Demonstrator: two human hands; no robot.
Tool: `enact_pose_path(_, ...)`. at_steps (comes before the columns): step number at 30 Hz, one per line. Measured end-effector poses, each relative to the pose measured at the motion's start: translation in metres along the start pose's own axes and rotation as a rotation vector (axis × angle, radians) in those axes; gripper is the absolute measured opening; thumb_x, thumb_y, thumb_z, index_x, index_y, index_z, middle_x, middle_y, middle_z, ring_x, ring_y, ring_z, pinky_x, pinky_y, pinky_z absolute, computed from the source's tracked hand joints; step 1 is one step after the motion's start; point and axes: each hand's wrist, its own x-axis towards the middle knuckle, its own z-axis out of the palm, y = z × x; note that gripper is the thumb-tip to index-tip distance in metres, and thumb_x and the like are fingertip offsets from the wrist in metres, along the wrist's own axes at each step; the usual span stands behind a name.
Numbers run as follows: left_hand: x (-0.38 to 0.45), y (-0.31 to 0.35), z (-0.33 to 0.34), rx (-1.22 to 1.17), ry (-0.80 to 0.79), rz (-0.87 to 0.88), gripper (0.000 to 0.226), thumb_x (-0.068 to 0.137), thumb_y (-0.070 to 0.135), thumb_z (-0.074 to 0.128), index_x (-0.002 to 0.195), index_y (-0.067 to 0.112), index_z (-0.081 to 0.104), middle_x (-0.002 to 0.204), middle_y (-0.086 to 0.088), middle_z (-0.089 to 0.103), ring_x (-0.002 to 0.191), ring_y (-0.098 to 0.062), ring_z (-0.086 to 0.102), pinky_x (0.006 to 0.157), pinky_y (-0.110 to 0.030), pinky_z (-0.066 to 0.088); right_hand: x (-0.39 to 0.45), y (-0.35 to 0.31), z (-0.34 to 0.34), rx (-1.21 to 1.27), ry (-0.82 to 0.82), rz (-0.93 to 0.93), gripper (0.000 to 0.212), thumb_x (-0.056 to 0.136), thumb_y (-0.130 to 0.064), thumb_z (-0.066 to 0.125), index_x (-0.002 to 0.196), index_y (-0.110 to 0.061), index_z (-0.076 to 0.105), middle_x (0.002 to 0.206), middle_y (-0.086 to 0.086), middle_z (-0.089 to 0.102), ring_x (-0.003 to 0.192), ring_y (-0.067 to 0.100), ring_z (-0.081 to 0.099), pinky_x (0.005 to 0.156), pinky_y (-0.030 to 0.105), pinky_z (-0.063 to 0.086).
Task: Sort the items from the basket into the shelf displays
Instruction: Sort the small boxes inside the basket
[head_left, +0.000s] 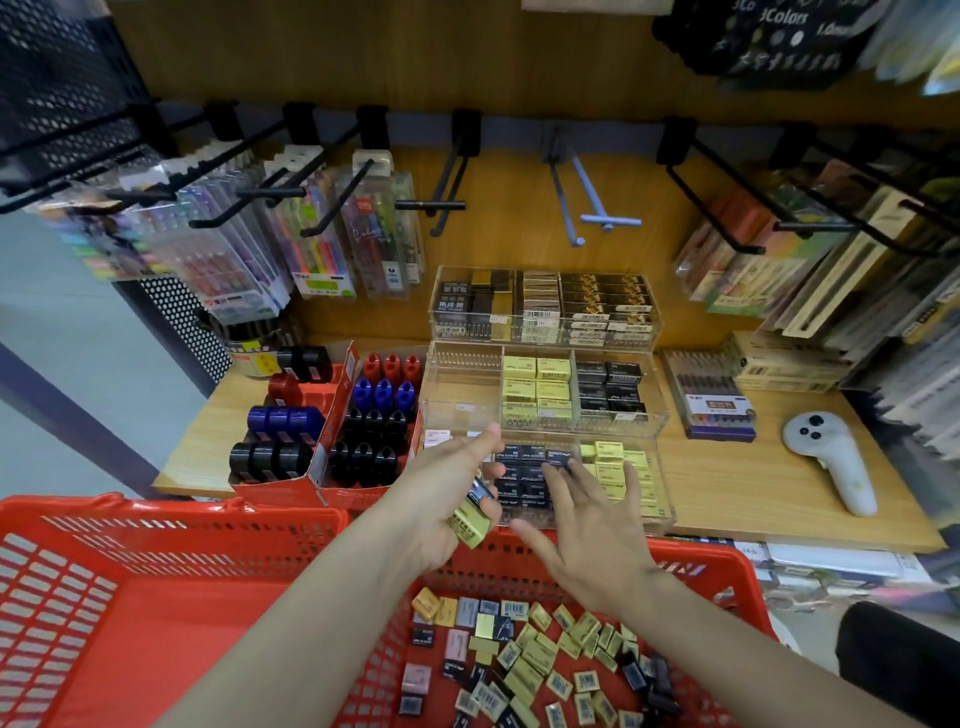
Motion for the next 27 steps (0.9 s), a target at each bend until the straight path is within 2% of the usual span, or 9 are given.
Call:
enact_pose_path(7,-0.007,0.003,-0.001,-0.182,-0.023,-0.097,0.025,0.096,0.029,0.063,0.098,0.005,0.069,0.083,-0.013,0.059,0.054,-0.016,0.05,0.04,-0.021,0.042,0.009,-0.004,-0.002,-0.079,-0.04,0.055,0.096,0.085,-0.076,-0.013,0.157,-0.016,0.006,0.159,0.008,0.03,0.152,0.017,0.001,0.109,0.068,-0.015)
enact_pose_path(11,-0.014,0.007,-0.005,-0.414,-0.089,-0.126,0.027,0.099,0.019,0.048,0.109,0.001,0.066,0.083,-0.015,0.058,0.06,-0.02,0.051,0.044,-0.024,0.047,0.001,-0.007,-0.017,-0.165,-0.066,-0.042,0.061,0.103,-0.048,0.025,0.154,-0.015,0.022,0.161,0.013,0.02,0.152,0.027,0.001,0.116,0.064,-0.001)
enact_pose_path(13,-0.018,0.008,-0.004,-0.524,-0.125,-0.12,0.028,0.096,0.011,0.046,0.115,-0.001,0.063,0.087,-0.016,0.056,0.062,-0.022,0.052,0.048,-0.027,0.051,-0.008,-0.003,-0.029,0.06,0.095,-0.14,0.044,0.101,-0.025,0.04,0.144,-0.018,0.044,0.154,0.007,0.035,0.146,0.026,0.026,0.119,0.049,0.021)
enact_pose_path(15,-0.024,0.008,-0.001,-0.616,-0.161,-0.108,0.028,0.097,0.007,0.044,0.118,-0.001,0.06,0.093,-0.018,0.053,0.068,-0.022,0.053,0.055,-0.032,0.057,-0.022,-0.003,-0.053,0.57,0.178,-0.118,0.029,0.101,-0.023,0.045,0.126,-0.024,0.061,0.128,-0.006,0.06,0.117,0.01,0.058,0.103,0.03,0.046)
enact_pose_path(17,-0.03,0.006,0.006,-0.652,-0.187,-0.074,0.028,0.099,0.004,0.039,0.119,0.001,0.058,0.09,-0.016,0.052,0.074,-0.024,0.053,0.063,-0.041,0.061,-0.036,-0.005,-0.081,1.109,0.097,-0.04,0.019,0.1,-0.031,0.051,0.109,-0.025,0.067,0.1,-0.007,0.073,0.088,0.009,0.071,0.082,0.03,0.058)
enact_pose_path(19,-0.036,0.004,0.016,-0.644,-0.207,-0.024,0.029,0.1,0.003,0.037,0.12,0.004,0.058,0.087,-0.016,0.054,0.078,-0.026,0.057,0.07,-0.046,0.06,-0.045,-0.006,-0.102,1.414,0.077,0.033,0.023,0.096,-0.035,0.059,0.104,-0.015,0.068,0.091,0.001,0.075,0.079,0.019,0.074,0.071,0.031,0.061)
enact_pose_path(21,-0.043,0.002,0.027,-0.627,-0.256,0.027,0.032,0.099,0.004,0.038,0.123,0.009,0.059,0.093,-0.018,0.062,0.089,-0.031,0.066,0.076,-0.048,0.061,-0.053,-0.004,-0.119,1.548,0.094,0.087,0.029,0.09,-0.033,0.067,0.108,-0.01,0.064,0.089,0.009,0.073,0.077,0.023,0.074,0.065,0.029,0.06)
enact_pose_path(23,-0.05,-0.001,0.037,-0.649,-0.306,0.039,0.034,0.099,0.004,0.038,0.124,0.012,0.059,0.101,-0.02,0.066,0.091,-0.035,0.072,0.068,-0.048,0.061,-0.061,0.001,-0.129,1.562,0.142,0.103,0.032,0.085,-0.031,0.074,0.111,-0.015,0.063,0.096,0.011,0.07,0.075,0.018,0.074,0.06,0.026,0.059)
enact_pose_path(27,-0.052,-0.008,0.053,-0.786,-0.301,-0.02,0.035,0.1,0.007,0.036,0.127,0.013,0.058,0.119,-0.023,0.061,0.102,-0.034,0.066,0.075,-0.053,0.058,-0.073,0.008,-0.132,1.183,0.314,-0.024,0.043,0.076,-0.038,0.078,0.117,-0.031,0.067,0.108,-0.009,0.064,0.078,0.005,0.068,0.071,0.022,0.057)
